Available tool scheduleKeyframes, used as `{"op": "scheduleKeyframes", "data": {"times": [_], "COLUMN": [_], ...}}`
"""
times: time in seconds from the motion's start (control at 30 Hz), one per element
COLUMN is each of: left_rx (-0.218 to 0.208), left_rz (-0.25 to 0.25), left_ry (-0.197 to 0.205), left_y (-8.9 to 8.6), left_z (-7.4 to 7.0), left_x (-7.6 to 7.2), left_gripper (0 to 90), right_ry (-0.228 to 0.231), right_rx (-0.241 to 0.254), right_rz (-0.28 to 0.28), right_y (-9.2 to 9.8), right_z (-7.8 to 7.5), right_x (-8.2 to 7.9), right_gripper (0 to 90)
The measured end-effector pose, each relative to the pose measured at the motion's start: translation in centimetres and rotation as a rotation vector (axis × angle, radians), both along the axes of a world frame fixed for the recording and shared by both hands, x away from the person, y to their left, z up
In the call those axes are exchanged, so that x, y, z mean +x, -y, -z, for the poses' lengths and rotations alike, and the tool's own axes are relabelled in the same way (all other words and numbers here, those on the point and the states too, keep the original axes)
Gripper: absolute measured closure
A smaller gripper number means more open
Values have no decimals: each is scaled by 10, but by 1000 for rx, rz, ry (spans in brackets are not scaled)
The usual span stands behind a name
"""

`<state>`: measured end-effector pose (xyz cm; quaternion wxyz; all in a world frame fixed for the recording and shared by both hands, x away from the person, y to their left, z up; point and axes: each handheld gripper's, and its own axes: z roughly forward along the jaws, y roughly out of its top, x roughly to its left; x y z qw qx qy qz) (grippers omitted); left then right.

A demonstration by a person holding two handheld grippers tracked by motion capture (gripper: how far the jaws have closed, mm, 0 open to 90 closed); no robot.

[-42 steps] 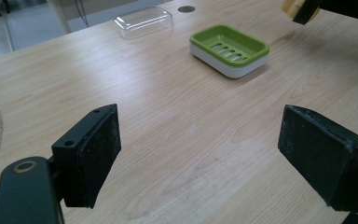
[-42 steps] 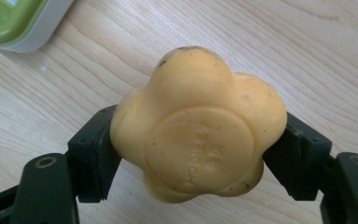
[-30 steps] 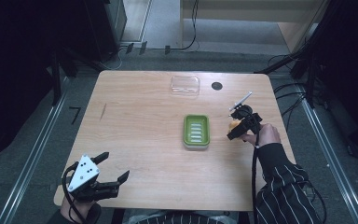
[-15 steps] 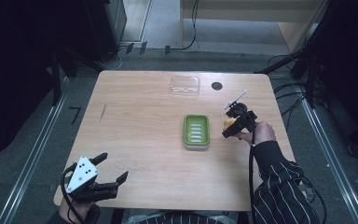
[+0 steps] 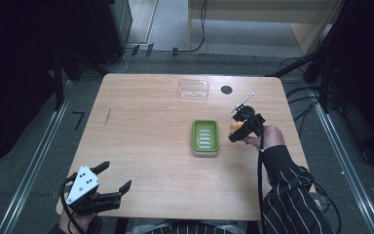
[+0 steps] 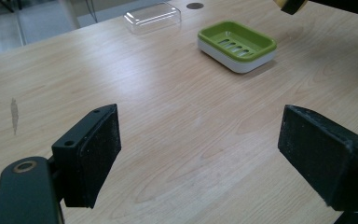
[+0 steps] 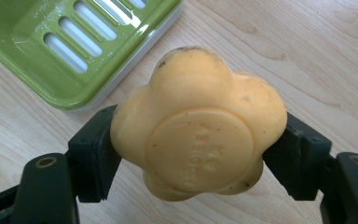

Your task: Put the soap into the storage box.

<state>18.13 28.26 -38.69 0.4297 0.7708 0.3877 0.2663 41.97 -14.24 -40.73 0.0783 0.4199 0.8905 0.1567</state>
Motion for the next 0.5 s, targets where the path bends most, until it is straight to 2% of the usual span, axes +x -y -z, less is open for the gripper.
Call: {"op": "scheduleKeyframes", "data": {"times": [0.5], "left_rx": [1], "left_rz": [-20], "left_ry": [0], "left_y": [-4], "left_z": [0], "left_x": [-5], "left_gripper": [136], "right_ry": [22], "right_rx": [14], "right_rz": [-23], "right_y": [-8], "right_z": [-3], "right_x": [2], "right_gripper": [266]}}
